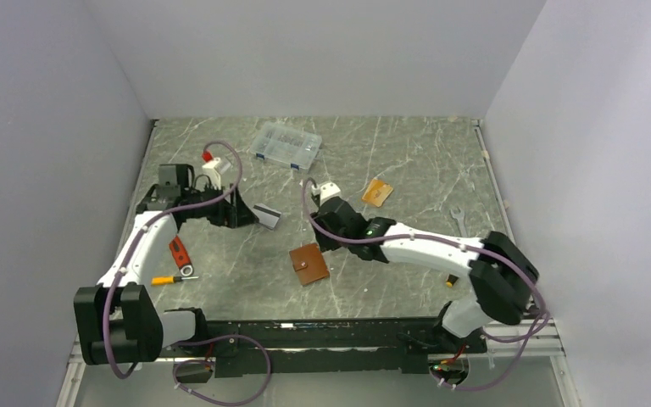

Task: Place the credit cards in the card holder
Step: Turn over the card holder at the center of the board, then pick up the card holder from the center of the board.

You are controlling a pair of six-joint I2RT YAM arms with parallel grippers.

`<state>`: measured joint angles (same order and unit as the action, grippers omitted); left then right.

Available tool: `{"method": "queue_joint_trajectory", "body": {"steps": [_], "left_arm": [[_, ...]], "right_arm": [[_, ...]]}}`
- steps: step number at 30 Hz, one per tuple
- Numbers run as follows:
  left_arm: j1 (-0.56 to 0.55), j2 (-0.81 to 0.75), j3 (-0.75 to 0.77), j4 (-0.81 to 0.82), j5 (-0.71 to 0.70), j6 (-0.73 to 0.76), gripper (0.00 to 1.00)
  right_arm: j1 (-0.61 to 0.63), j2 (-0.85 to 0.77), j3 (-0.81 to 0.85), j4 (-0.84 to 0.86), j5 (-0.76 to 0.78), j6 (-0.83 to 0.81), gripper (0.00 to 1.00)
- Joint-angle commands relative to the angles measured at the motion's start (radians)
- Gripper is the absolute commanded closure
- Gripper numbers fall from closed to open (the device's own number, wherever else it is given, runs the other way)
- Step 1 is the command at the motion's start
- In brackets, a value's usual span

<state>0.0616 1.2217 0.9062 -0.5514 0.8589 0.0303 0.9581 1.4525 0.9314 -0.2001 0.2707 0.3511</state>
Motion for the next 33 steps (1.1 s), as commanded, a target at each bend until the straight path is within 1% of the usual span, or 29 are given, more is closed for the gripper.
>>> {"method": "queue_joint_trajectory", "body": {"steps": [1, 3, 6, 9, 12, 14, 17, 19, 23, 27, 30, 33], "left_arm": [[-0.096, -0.022, -0.087, 0.077, -0.037, -0.002, 0.19], [-0.126, -0.028, -0.105, 0.089, -0.071, 0.013, 0.20], [-0.131, -0.009, -0.100, 0.110, -0.091, 0.024, 0.20], [-0.131, 0.045, -0.061, 0.102, -0.080, 0.036, 0.21], [-0.137, 0.064, -0.079, 0.148, -0.076, 0.056, 0.20], [-0.140, 0.060, -0.101, 0.182, -0.061, 0.085, 0.20], [-0.169, 0.059, -0.099, 0.207, -0.057, 0.146, 0.17], [-0.201, 0.099, -0.060, 0.186, -0.075, 0.193, 0.16], [-0.253, 0.190, 0.007, 0.185, -0.091, 0.190, 0.17], [-0.323, 0.223, -0.022, 0.267, -0.107, 0.167, 0.18], [-0.376, 0.253, -0.043, 0.319, -0.117, 0.158, 0.19], [-0.422, 0.310, -0.035, 0.332, -0.124, 0.147, 0.21]], "right_arm": [[-0.017, 0.105, 0.001, 0.075, -0.115, 0.074, 0.57], [-0.023, 0.131, -0.003, 0.094, -0.125, 0.087, 0.59], [-0.024, 0.154, -0.015, 0.115, -0.139, 0.110, 0.61], [-0.024, 0.177, -0.024, 0.119, -0.156, 0.133, 0.63], [-0.024, 0.182, -0.038, 0.119, -0.165, 0.153, 0.63], [-0.024, 0.155, -0.049, 0.091, -0.164, 0.168, 0.60], [-0.025, 0.037, -0.130, 0.092, -0.189, 0.193, 0.52], [-0.026, -0.020, -0.188, 0.098, -0.237, 0.218, 0.47], [-0.022, -0.059, -0.292, 0.139, -0.305, 0.310, 0.39], [-0.025, -0.066, -0.358, 0.234, -0.350, 0.375, 0.37], [-0.037, -0.026, -0.364, 0.285, -0.392, 0.393, 0.36], [-0.050, 0.007, -0.386, 0.343, -0.411, 0.433, 0.37]]}}
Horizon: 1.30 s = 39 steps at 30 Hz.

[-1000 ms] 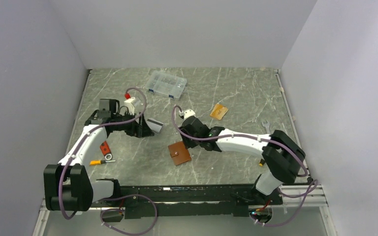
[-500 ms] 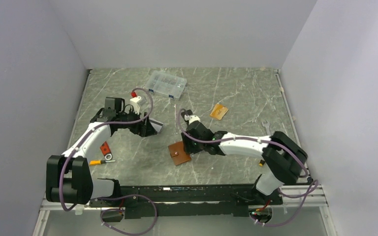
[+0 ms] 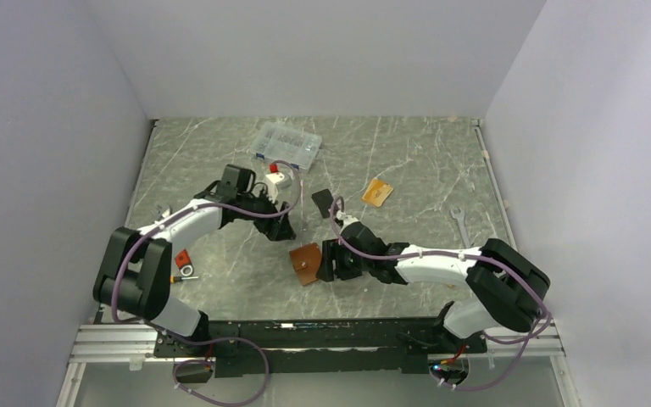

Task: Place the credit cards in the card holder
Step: Pick up the card holder from the center of the board.

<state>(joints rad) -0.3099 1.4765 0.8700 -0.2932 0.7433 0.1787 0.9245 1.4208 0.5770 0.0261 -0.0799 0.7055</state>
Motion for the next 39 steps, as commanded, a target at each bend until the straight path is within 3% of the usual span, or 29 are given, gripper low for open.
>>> {"method": "queue_joint_trajectory", "body": {"steps": [1, 10, 16, 21, 26, 31, 33, 37, 39], "left_arm": [[-0.065, 0.072, -0.001, 0.081, -0.015, -0.003, 0.21], [-0.157, 0.131, -0.014, 0.115, -0.096, -0.028, 0.24], [-0.194, 0.177, -0.029, 0.121, -0.144, -0.072, 0.26], [-0.194, 0.163, -0.076, 0.123, -0.137, -0.137, 0.32], [-0.194, 0.142, -0.101, 0.132, -0.118, -0.170, 0.46], [-0.195, 0.174, -0.101, 0.144, -0.093, -0.254, 0.80], [-0.192, 0.173, -0.111, 0.158, -0.099, -0.280, 0.84], [-0.160, 0.177, -0.116, 0.183, -0.063, -0.381, 0.93], [-0.132, 0.172, -0.131, 0.218, -0.059, -0.471, 0.98]], "right_arm": [[-0.021, 0.042, -0.047, 0.144, -0.072, 0.095, 0.37], [-0.051, 0.077, -0.131, 0.257, -0.103, 0.172, 0.43], [-0.078, 0.124, -0.116, 0.272, -0.085, 0.165, 0.58], [-0.137, 0.119, -0.148, 0.325, -0.098, 0.193, 0.65], [-0.196, 0.092, -0.162, 0.335, -0.114, 0.191, 0.70], [-0.238, 0.009, -0.175, 0.263, -0.108, 0.167, 0.69], [-0.244, -0.050, -0.196, 0.227, -0.103, 0.160, 0.65], [-0.248, -0.188, -0.257, 0.166, -0.109, 0.172, 0.45], [-0.250, -0.265, -0.290, 0.139, -0.112, 0.193, 0.42]]}}
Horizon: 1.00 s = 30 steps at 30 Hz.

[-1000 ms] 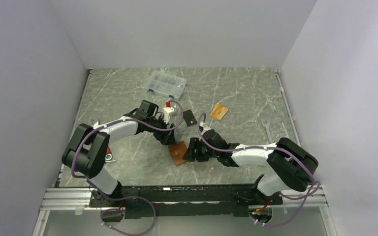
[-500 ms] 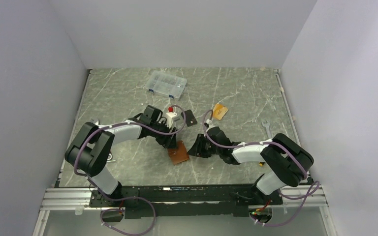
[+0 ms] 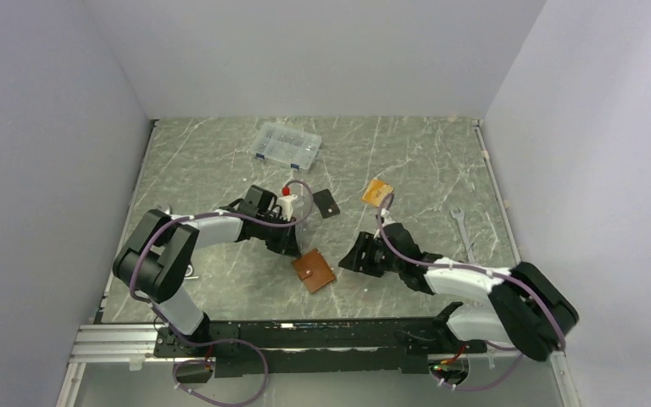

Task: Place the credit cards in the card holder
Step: Pick up the card holder from the center of the board.

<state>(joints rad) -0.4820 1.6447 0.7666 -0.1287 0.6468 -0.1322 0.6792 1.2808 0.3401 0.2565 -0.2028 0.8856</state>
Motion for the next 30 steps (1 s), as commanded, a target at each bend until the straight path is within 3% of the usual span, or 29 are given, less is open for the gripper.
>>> {"method": "queue_joint_trajectory", "body": {"steps": [1, 4, 8, 15, 20, 25, 30], "left_arm": [[0.054, -0.004, -0.041, 0.077, 0.029, -0.199, 1.00], [0.084, -0.032, -0.091, 0.134, 0.015, -0.263, 1.00], [0.089, -0.080, -0.142, 0.205, 0.040, -0.299, 1.00], [0.080, -0.096, -0.160, 0.201, 0.036, -0.294, 1.00], [0.057, -0.105, -0.156, 0.176, 0.032, -0.281, 1.00], [0.035, -0.107, -0.152, 0.169, 0.059, -0.277, 0.97], [0.014, -0.105, -0.140, 0.160, 0.069, -0.261, 0.95]], "right_arm": [[-0.004, -0.174, -0.074, -0.099, 0.008, 0.026, 0.42], [-0.005, -0.227, -0.109, -0.096, -0.017, 0.051, 0.42], [-0.002, -0.162, -0.126, 0.005, -0.107, 0.071, 0.41], [0.025, 0.114, -0.058, 0.251, -0.184, 0.105, 0.38], [0.068, 0.314, 0.022, 0.327, -0.178, 0.131, 0.37], [0.071, 0.322, 0.035, 0.329, -0.108, 0.140, 0.38], [0.069, 0.264, 0.057, 0.300, -0.063, 0.117, 0.48]]}}
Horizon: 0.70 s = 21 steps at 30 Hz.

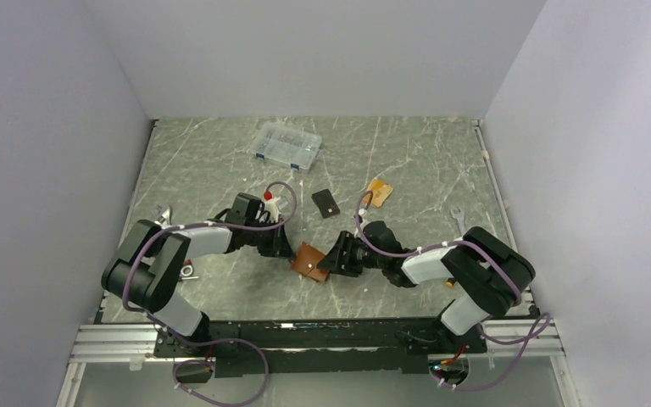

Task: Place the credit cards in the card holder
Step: Pick up the card holder from the center of the board.

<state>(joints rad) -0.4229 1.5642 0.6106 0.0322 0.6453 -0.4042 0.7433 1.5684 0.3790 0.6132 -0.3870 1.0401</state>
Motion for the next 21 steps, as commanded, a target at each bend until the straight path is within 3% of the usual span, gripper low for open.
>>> {"method": "queue_joint_trajectory", "body": {"steps": [1, 6, 8, 9, 11, 15, 19, 21], "left_arm": [[-0.047, -0.028, 0.017, -0.004, 0.069, 0.015, 0.95], [-0.067, -0.040, 0.036, -0.028, 0.056, 0.044, 0.93], [-0.071, -0.043, 0.048, -0.031, 0.060, 0.053, 0.88], [-0.070, -0.047, 0.057, -0.045, 0.061, 0.061, 0.79], [-0.070, -0.059, 0.074, -0.075, 0.068, 0.080, 0.60], [-0.057, -0.096, 0.114, -0.121, 0.101, 0.144, 0.36], [-0.006, -0.142, 0.186, -0.196, 0.209, 0.288, 0.31], [0.029, -0.165, 0.235, -0.269, 0.305, 0.432, 0.29]], "right_arm": [[0.005, -0.040, 0.018, -0.057, 0.133, -0.040, 0.51], [0.005, -0.109, 0.035, -0.110, 0.192, -0.067, 0.71], [0.005, -0.121, 0.049, -0.135, 0.204, -0.080, 0.86], [0.006, -0.127, 0.057, -0.156, 0.211, -0.089, 0.98], [0.005, -0.148, 0.066, -0.197, 0.223, -0.116, 1.00], [0.005, -0.229, 0.097, -0.318, 0.239, -0.231, 1.00], [0.006, -0.312, 0.173, -0.507, 0.231, -0.411, 1.00], [0.005, -0.349, 0.207, -0.564, 0.202, -0.479, 1.00]]}}
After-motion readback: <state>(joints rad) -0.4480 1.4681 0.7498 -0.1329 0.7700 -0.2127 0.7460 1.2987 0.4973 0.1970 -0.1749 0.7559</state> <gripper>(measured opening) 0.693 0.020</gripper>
